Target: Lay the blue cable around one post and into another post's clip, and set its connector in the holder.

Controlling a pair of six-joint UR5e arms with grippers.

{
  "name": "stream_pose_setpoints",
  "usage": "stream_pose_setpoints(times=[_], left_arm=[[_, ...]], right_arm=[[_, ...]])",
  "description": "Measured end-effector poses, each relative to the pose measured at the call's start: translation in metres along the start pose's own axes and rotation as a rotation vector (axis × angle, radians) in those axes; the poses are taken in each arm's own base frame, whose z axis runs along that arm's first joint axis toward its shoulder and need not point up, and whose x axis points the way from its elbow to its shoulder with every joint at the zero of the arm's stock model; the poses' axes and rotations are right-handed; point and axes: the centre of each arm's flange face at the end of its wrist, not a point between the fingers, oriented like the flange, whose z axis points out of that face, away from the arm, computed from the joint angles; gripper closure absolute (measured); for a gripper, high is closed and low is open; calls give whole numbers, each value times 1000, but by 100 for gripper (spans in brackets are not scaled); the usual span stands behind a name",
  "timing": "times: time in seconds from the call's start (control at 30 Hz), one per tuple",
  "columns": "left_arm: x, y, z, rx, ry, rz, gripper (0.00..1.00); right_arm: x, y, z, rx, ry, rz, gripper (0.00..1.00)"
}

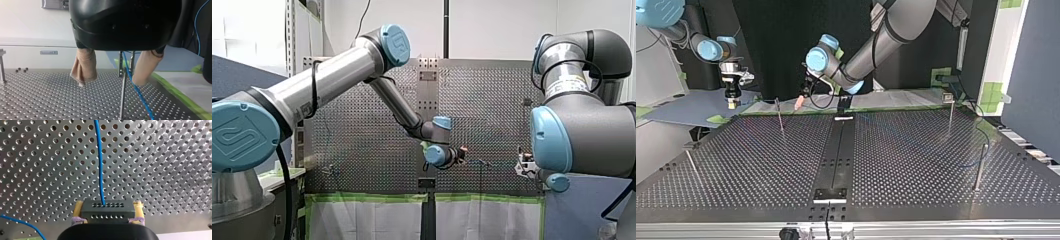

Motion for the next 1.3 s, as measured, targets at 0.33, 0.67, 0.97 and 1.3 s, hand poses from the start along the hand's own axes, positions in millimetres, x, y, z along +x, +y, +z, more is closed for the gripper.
stream_pose_setpoints(times=[0.33, 0.67, 0.97, 1.3], left_arm=[[-4, 0, 0, -1, -8, 13, 0], [-5, -3, -1, -4, -9, -3, 0], [-3, 1, -2, -56, 2, -77, 0], [-3, 2, -2, -66, 2, -116, 0]], right_arm=[[-1, -1, 0, 2, 0, 0, 100], [-2, -2, 0, 3, -2, 1, 100], [-4, -4, -1, 5, -4, 2, 100], [-5, -4, -1, 4, -5, 3, 100]])
